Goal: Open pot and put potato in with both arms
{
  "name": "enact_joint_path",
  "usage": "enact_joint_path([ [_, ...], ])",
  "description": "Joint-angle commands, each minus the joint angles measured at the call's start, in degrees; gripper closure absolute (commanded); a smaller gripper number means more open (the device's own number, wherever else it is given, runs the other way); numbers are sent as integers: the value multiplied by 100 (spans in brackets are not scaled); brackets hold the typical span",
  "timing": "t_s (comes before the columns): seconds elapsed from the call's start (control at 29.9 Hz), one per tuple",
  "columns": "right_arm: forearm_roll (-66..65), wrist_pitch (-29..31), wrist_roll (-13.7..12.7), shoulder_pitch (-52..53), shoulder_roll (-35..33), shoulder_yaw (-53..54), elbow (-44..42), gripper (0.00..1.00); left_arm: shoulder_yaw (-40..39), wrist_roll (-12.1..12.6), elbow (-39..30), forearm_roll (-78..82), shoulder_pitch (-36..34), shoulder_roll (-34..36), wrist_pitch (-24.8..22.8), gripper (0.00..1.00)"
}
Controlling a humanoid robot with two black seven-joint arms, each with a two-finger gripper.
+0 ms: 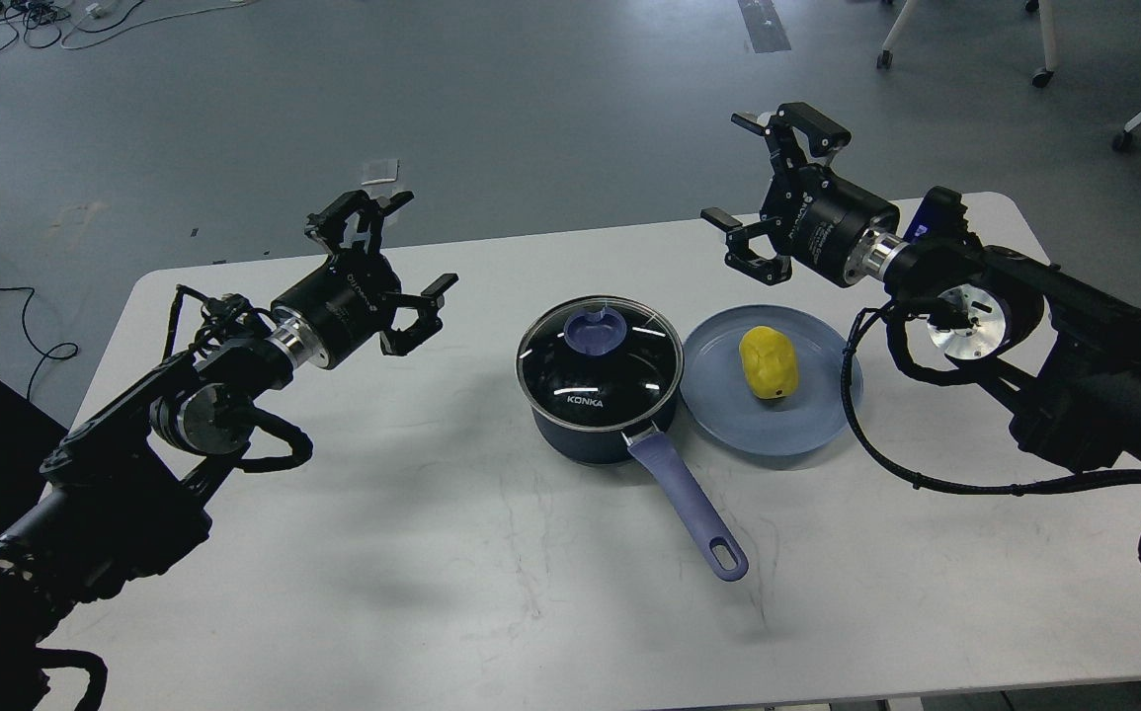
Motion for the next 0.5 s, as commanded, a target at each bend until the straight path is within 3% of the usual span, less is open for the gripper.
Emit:
enact_joint_path([
  [0.0,-10,32,-1,19,4,-39,-16,0,-12,-19,-20,0,2,-13,30,2],
  [0.47,-10,-152,8,141,4,-40,-86,0,-29,-10,-2,-9,-16,-101,118,2],
])
